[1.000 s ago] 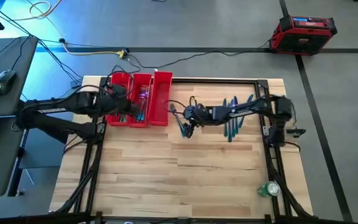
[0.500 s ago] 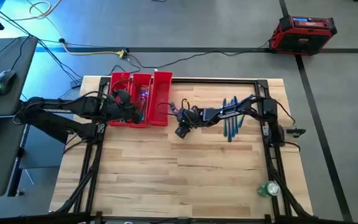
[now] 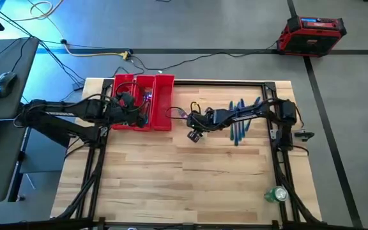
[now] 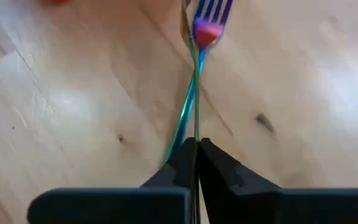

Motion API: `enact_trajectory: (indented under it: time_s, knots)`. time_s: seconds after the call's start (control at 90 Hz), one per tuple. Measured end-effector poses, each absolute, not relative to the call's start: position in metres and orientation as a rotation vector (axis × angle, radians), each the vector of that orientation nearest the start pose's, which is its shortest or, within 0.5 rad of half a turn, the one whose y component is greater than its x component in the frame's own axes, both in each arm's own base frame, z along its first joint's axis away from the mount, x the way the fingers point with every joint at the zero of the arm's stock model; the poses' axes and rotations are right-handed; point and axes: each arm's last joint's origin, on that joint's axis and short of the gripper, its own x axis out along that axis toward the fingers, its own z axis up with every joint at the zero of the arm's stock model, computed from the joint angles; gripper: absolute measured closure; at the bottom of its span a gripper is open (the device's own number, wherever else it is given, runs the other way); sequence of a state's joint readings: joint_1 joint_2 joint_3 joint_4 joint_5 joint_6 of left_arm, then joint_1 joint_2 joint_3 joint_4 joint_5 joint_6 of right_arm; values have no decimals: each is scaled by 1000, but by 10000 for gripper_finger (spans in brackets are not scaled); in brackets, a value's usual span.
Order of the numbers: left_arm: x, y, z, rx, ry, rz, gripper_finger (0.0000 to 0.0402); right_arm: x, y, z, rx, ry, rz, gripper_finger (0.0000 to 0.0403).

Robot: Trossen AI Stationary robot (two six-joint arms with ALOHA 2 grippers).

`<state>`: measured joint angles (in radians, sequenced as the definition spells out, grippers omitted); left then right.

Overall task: Sort silverware
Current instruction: Put the blue fork into the middle red bin

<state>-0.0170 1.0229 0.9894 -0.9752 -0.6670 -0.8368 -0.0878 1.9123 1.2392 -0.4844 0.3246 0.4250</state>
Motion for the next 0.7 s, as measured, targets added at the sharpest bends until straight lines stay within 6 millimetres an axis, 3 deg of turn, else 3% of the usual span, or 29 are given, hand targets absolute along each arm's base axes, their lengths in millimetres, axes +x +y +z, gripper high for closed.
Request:
enact_trajectory:
  time_s: [0.222, 0.456, 0.533, 0.611, 0.7]
  knots:
    - [178, 14, 304, -393, 638, 942, 335, 365, -31, 194, 156, 949, -671, 403]
    - [184, -1, 310, -183, 521, 935, 335, 347, -16, 267, 44, 681, -645, 403]
    - [193, -11, 308, -52, 521, 791, 335, 343, -6, 292, 10, 518, -568, 403]
    - [206, -27, 305, 102, 497, 515, 335, 337, 4, 317, -33, 320, -425, 403]
    - [218, -45, 307, 227, 336, 244, 335, 328, 13, 342, -87, 104, -229, 403]
